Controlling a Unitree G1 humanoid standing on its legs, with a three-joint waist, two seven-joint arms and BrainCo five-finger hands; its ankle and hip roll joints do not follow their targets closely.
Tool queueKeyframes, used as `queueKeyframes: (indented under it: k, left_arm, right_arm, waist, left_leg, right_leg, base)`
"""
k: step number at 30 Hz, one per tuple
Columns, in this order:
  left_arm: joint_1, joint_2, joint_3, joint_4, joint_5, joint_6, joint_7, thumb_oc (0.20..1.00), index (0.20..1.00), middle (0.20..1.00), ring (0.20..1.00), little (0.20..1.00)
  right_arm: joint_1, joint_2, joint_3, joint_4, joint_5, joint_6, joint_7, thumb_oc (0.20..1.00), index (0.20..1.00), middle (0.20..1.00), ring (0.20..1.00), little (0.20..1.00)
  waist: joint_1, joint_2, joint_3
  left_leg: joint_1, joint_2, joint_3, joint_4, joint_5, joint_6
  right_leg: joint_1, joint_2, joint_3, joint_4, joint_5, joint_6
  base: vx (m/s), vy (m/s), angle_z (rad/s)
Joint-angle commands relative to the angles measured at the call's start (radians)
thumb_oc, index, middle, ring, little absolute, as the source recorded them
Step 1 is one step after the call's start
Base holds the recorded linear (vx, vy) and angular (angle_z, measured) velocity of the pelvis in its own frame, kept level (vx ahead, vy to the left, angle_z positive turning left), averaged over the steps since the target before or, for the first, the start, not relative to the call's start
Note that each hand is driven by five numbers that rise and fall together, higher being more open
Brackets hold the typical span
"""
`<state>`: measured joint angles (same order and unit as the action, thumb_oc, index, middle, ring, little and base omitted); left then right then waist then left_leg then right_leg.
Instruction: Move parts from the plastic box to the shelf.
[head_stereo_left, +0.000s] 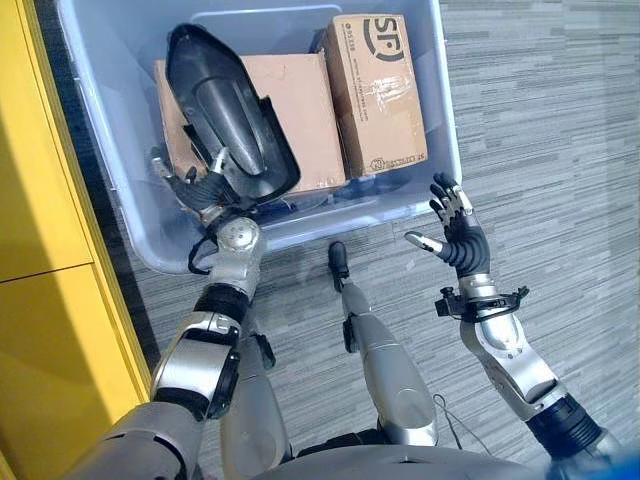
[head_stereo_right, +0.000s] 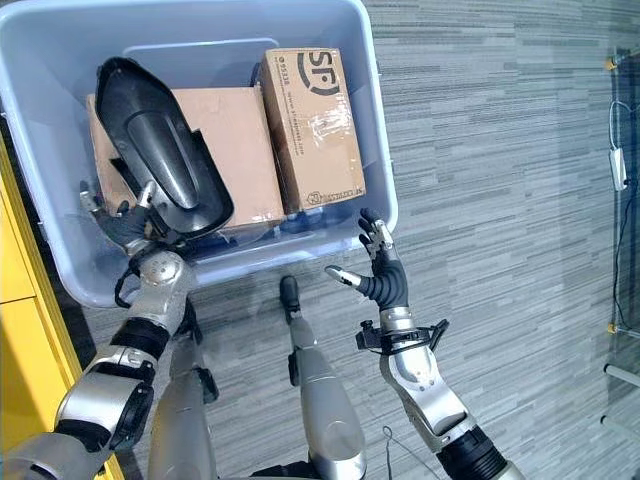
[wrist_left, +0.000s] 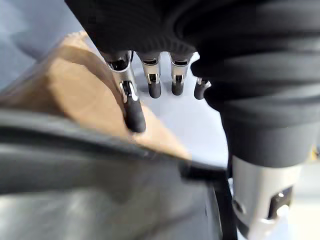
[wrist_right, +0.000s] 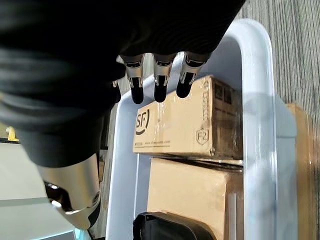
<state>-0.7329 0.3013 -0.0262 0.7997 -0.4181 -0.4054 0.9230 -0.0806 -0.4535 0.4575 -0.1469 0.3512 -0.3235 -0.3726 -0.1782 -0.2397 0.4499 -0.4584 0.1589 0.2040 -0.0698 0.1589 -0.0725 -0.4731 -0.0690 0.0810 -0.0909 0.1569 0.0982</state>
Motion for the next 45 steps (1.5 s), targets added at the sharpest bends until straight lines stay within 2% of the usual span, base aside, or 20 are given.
queueKeyframes:
  k: [1,4,5,6,7,33,45]
  left_arm:
    - [0.005,0.027,-0.031,0.053,-0.046,0.002,-0.017,1.0,1.0,1.0,1.0,1.0]
    - [-0.005,0.029,-0.037,0.069,-0.054,0.008,-0.027,1.0,1.0,1.0,1.0,1.0]
    - [-0.008,0.031,-0.037,0.085,-0.064,0.01,-0.037,0.79,0.79,0.79,0.79,0.79]
    - [-0.01,0.029,-0.036,0.093,-0.068,0.016,-0.044,0.426,0.426,0.426,0.426,0.426]
    - [-0.012,0.028,-0.036,0.093,-0.07,0.016,-0.049,0.2,0.2,0.2,0.2,0.2]
    - [0.014,0.004,-0.056,0.112,-0.072,0.032,-0.098,0.2,0.2,0.2,0.2,0.2]
    - [0.172,0.04,-0.106,-0.182,0.144,0.044,-0.07,0.2,0.2,0.2,0.2,0.2]
  right_arm:
    - [-0.016,-0.035,-0.047,-0.05,0.022,-0.061,-0.019,1.0,1.0,1.0,1.0,1.0]
    - [-0.011,-0.041,-0.047,-0.055,0.023,-0.061,-0.018,1.0,1.0,1.0,1.0,1.0]
    - [-0.011,-0.043,-0.047,-0.056,0.023,-0.061,-0.017,1.0,1.0,1.0,1.0,1.0]
    - [-0.008,-0.044,-0.047,-0.057,0.023,-0.06,-0.015,1.0,1.0,1.0,1.0,1.0]
    - [-0.008,-0.045,-0.046,-0.058,0.022,-0.059,-0.014,1.0,1.0,1.0,1.0,1.0]
    - [0.008,-0.06,-0.061,-0.057,0.036,-0.061,0.0,1.0,1.0,1.0,1.0,1.0]
    - [0.018,-0.04,-0.105,-0.038,0.025,-0.065,0.003,1.0,1.0,1.0,1.0,1.0]
  waist:
    - [-0.008,-0.043,-0.02]
    - [-0.01,-0.042,-0.02]
    - [-0.012,-0.043,-0.02]
    - [-0.013,-0.043,-0.02]
    - [-0.013,-0.043,-0.021]
    - [-0.011,-0.023,-0.034]
    - [0.022,0.015,-0.059]
  left_leg:
    - [0.014,0.041,-0.042,0.076,-0.034,-0.027]
    - [0.011,0.041,-0.044,0.077,-0.036,-0.026]
    - [0.012,0.041,-0.044,0.077,-0.036,-0.027]
    - [0.011,0.04,-0.044,0.078,-0.037,-0.026]
    - [0.01,0.04,-0.043,0.077,-0.037,-0.026]
    - [0.013,0.033,-0.055,0.084,-0.046,-0.02]
    - [0.037,0.02,-0.055,0.078,-0.051,-0.017]
  right_leg:
    - [0.037,-0.069,-0.037,0.077,-0.019,0.062]
    - [0.034,-0.069,-0.036,0.078,-0.021,0.061]
    - [0.034,-0.069,-0.036,0.077,-0.021,0.062]
    - [0.033,-0.068,-0.035,0.078,-0.022,0.061]
    - [0.033,-0.067,-0.034,0.077,-0.022,0.062]
    - [0.038,-0.07,-0.036,0.085,-0.031,0.055]
    - [0.063,-0.081,-0.042,0.088,-0.038,0.056]
  base:
    - [0.0,0.0,0.0]
    - [0.0,0.0,0.0]
    - [0.0,0.0,0.0]
    - [0.0,0.0,0.0]
    - [0.0,0.0,0.0]
    - [0.0,0.0,0.0]
    - [0.0,0.0,0.0]
